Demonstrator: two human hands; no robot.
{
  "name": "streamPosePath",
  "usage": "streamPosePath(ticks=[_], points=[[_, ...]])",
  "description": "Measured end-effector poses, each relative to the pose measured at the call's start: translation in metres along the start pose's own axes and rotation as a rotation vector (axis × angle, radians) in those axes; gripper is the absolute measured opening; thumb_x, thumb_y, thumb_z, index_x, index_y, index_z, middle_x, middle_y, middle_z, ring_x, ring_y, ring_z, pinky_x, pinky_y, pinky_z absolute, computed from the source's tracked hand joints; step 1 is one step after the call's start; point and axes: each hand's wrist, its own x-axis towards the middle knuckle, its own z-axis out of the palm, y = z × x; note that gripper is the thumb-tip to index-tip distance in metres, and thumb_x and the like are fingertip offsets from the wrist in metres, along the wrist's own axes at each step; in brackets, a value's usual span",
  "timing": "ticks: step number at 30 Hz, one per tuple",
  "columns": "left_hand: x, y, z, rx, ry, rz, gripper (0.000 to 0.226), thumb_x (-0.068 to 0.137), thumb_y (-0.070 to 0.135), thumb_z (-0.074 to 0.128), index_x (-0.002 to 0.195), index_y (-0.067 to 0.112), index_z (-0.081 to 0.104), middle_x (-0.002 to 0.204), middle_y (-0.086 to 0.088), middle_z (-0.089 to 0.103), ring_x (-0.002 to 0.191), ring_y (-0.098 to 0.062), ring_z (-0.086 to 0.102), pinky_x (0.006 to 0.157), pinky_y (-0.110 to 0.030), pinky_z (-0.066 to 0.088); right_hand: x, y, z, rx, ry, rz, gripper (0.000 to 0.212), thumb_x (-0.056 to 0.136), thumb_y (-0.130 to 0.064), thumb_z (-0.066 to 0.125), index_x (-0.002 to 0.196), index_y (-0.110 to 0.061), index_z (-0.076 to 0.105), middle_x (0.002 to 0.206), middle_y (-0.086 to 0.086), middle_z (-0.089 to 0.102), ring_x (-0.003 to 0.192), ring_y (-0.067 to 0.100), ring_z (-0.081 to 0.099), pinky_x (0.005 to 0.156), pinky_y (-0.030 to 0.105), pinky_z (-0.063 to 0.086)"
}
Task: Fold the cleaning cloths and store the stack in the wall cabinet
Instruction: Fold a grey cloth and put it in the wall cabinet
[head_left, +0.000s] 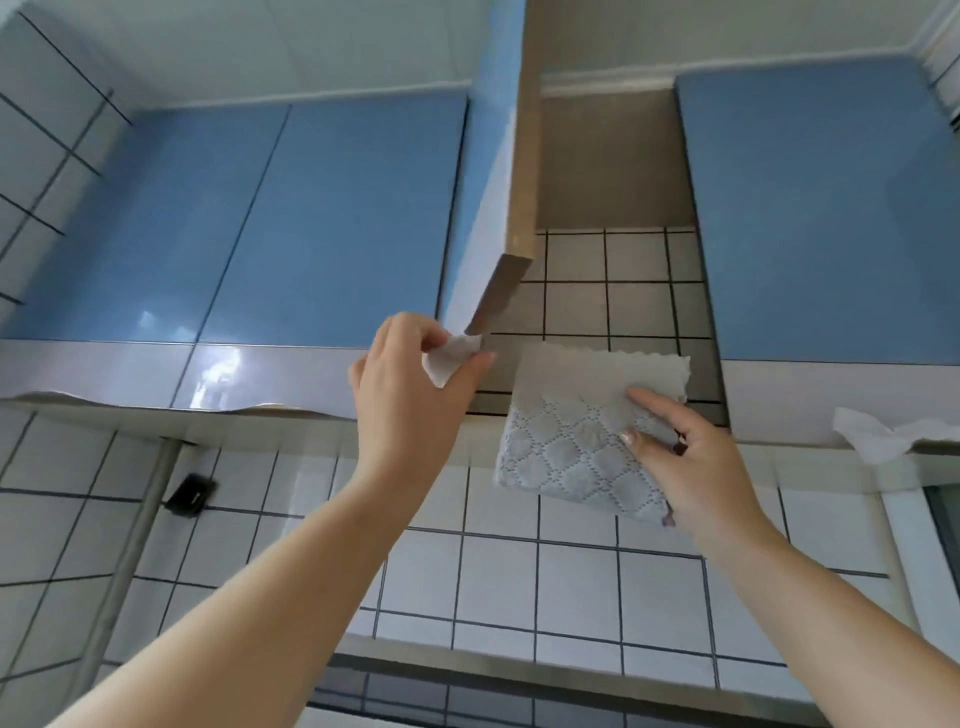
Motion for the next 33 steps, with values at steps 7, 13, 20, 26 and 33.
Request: streamPosePath(ticks=[7,13,20,26,33], points=[[0.019,-0.034,-0.05,-0.128,0.094,-0.189,0.028,0.077,0.03,0.074,0.084,0.017,0.051,0.088,0.005,0.064,0.085,0.001,0.055,0.07,-0.001,0.039,-0.004,-0.022,0.046,0.054,-0.049,-0.029,0.039,0.087,-0.015,0.066,0.096,-0.053,0.062,0.113,-0.011,0.064,0.083,0.015,0.066,0.049,0.025,0.051],[0.027,-0.047,-0.073,-0.123,0.084,-0.231,0.026,0.078,0.03,0.073,0.085,0.017,0.051,0.082,0.014,0.058,0.079,0.005,0.054,0.065,-0.005,0.04,-0.01,-0.037,0.066,0.001,-0.102,-0.045,0.037,0.089,-0.015,0.064,0.12,-0.036,0.06,0.107,-0.028,0.055,0.066,-0.001,0.059,0.036,0.014,0.042],[0.021,-0.046,-0.075,-0.183,0.038,-0.234,0.028,0.079,0.027,0.073,0.096,0.019,0.052,0.093,0.012,0.062,0.095,0.001,0.057,0.087,-0.018,0.046,-0.01,-0.047,0.075,-0.009,-0.102,-0.056,0.039,0.089,-0.014,0.063,0.121,-0.035,0.06,0.107,-0.024,0.058,0.065,-0.002,0.063,0.033,0.02,0.042],[-0.045,-0.044,-0.067,-0.471,-0.028,-0.545,0.086,0.08,0.029,0.07,0.144,0.042,0.013,0.15,0.015,0.028,0.137,-0.002,0.026,0.107,-0.031,0.026,-0.005,-0.041,0.061,-0.041,-0.09,-0.041,0.038,0.089,-0.014,0.063,0.118,-0.038,0.059,0.096,-0.023,0.061,0.05,-0.006,0.059,0.031,0.021,0.04],[-0.063,-0.048,-0.018,-0.691,-0.398,-0.664,0.056,0.09,0.032,0.053,0.139,0.042,0.027,0.134,0.007,0.051,0.119,-0.012,0.053,0.103,-0.034,0.04,0.012,-0.019,0.046,-0.02,-0.094,-0.039,0.038,0.087,-0.012,0.065,0.113,-0.039,0.061,0.079,-0.034,0.062,0.064,-0.003,0.064,0.051,0.029,0.051]])
